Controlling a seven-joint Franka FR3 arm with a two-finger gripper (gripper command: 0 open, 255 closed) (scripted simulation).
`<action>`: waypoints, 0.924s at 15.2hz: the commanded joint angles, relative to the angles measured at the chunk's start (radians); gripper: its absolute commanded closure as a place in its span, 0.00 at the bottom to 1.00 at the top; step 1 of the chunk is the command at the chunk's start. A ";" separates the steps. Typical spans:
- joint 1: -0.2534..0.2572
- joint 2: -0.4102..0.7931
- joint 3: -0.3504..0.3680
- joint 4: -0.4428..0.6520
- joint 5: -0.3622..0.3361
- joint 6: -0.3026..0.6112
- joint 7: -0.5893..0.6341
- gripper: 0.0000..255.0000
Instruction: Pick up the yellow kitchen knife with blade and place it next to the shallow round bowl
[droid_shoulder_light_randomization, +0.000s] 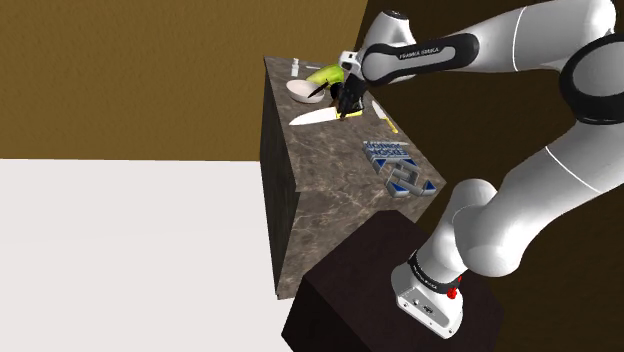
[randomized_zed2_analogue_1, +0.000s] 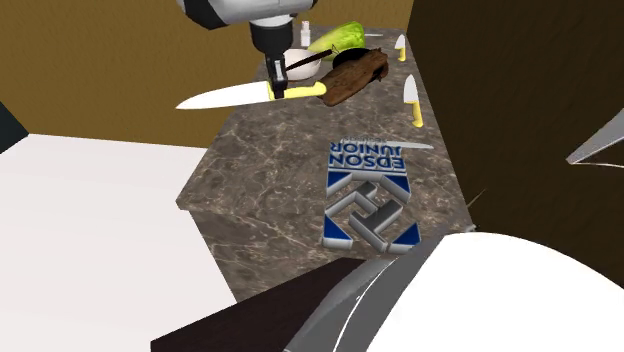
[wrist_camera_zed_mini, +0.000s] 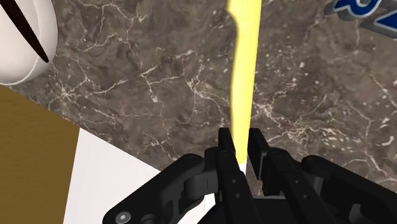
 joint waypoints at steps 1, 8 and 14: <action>0.021 0.091 -0.049 0.081 0.079 0.004 -0.078 1.00; -0.037 0.445 -0.107 0.407 0.428 -0.063 -0.355 1.00; -0.109 0.561 -0.072 0.487 0.527 -0.058 -0.423 1.00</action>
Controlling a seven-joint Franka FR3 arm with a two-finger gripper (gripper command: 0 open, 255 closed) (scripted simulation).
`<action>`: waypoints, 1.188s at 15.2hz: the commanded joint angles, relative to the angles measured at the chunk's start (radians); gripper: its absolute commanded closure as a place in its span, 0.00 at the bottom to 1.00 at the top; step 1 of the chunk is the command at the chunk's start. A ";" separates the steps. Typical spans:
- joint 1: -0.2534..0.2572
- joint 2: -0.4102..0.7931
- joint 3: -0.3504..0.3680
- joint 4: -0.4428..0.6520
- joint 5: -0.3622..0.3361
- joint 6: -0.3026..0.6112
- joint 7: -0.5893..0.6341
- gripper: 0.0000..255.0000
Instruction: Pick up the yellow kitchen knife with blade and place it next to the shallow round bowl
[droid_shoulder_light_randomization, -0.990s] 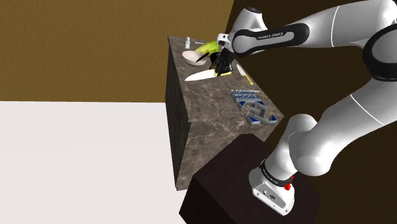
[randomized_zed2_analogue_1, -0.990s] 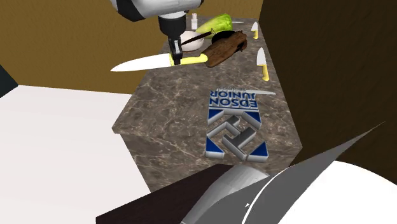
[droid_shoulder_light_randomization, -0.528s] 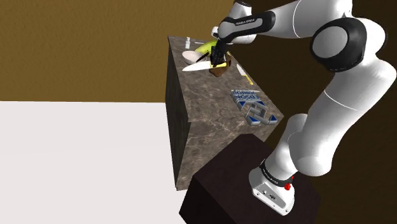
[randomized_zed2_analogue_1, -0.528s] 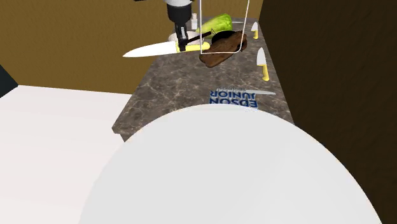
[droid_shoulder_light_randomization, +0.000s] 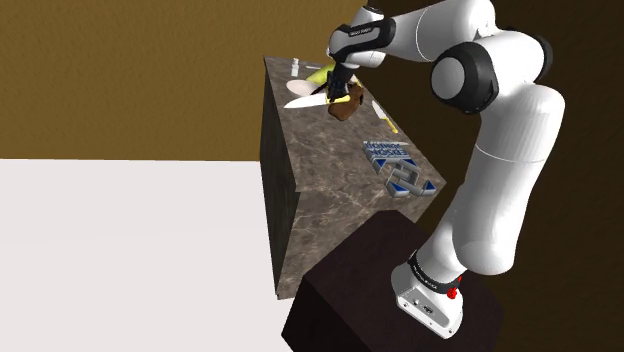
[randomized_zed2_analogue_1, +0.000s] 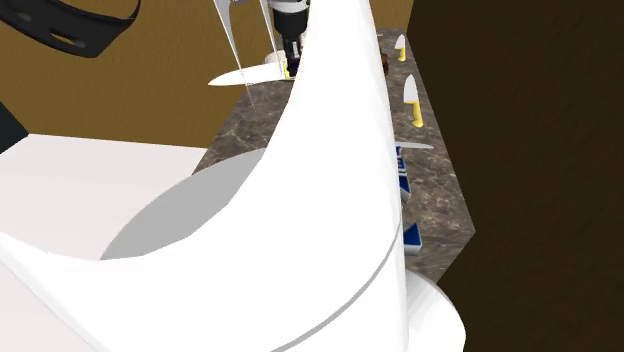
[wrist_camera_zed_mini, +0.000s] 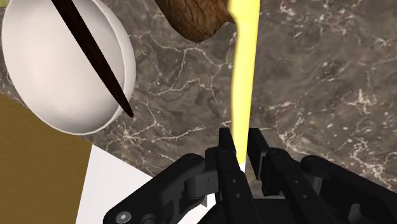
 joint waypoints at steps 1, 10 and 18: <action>-0.004 0.011 0.006 -0.013 0.012 0.021 -0.008 1.00; -0.026 0.063 0.037 -0.070 0.071 0.118 -0.048 1.00; -0.054 0.120 0.076 -0.103 0.132 0.199 -0.090 1.00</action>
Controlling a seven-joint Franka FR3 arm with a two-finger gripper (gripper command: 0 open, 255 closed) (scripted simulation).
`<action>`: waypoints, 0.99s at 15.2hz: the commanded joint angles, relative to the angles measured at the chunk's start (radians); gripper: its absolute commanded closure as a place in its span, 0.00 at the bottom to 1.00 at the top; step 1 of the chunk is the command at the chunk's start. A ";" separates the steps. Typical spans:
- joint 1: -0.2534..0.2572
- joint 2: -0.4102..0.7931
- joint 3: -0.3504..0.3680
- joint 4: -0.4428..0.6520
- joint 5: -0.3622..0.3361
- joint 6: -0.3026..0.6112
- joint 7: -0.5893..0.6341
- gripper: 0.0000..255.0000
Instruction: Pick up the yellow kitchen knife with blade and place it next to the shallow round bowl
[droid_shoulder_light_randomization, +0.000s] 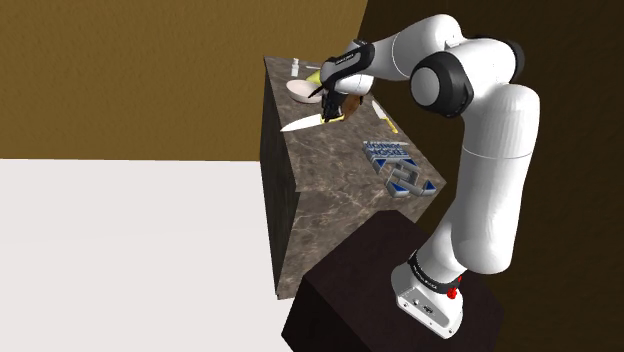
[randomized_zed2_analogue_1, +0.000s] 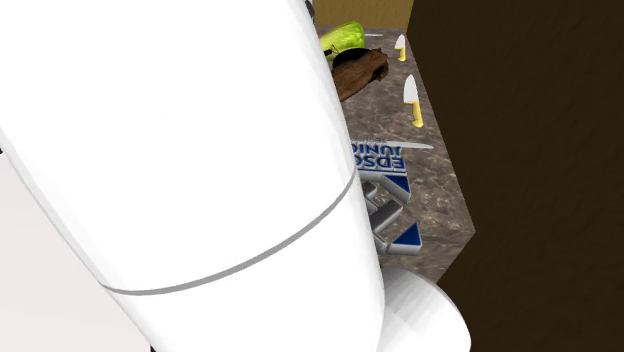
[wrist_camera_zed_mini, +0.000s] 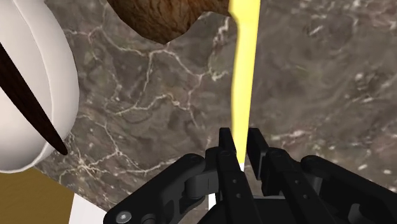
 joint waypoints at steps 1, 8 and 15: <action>-0.006 0.014 0.010 -0.004 0.014 0.016 -0.008 1.00; -0.006 0.014 0.009 -0.004 0.014 0.016 -0.008 1.00; 0.010 -0.014 -0.008 -0.011 -0.010 -0.001 0.007 0.00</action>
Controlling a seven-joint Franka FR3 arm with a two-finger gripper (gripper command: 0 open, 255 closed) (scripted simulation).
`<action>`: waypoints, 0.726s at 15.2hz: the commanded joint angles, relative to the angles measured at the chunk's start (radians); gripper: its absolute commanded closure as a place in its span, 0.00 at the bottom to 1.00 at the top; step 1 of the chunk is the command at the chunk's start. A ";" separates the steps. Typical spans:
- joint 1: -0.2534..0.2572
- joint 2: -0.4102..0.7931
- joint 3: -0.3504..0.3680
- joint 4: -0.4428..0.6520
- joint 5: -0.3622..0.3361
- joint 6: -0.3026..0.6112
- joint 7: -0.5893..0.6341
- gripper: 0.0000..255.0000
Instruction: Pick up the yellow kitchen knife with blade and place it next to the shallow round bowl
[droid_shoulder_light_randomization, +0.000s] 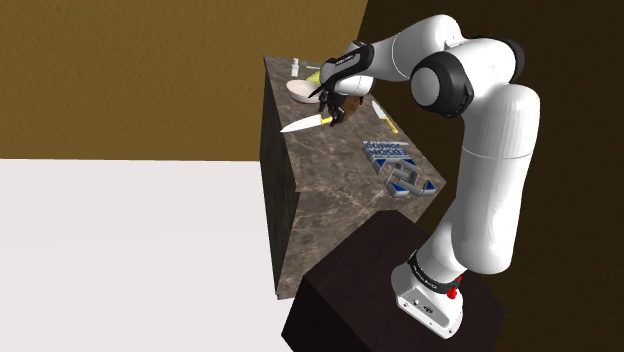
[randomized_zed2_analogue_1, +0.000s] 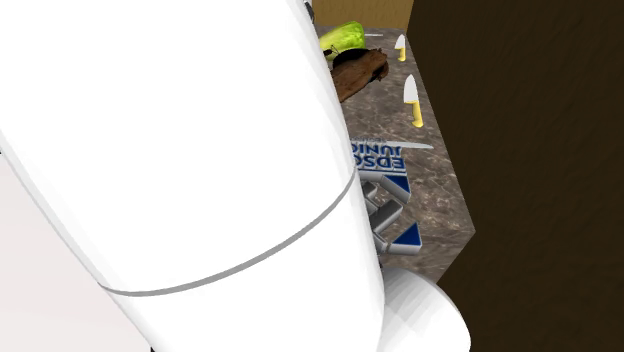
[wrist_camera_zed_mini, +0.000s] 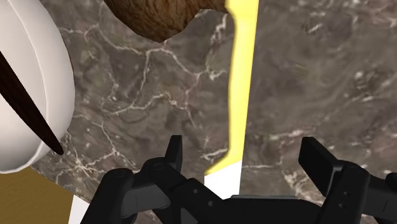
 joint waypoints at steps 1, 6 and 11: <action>0.023 -0.041 -0.025 -0.008 -0.036 -0.027 0.021 0.00; 0.050 -0.092 -0.053 -0.014 -0.082 -0.061 0.050 0.00; 0.050 -0.092 -0.053 -0.014 -0.082 -0.061 0.050 0.00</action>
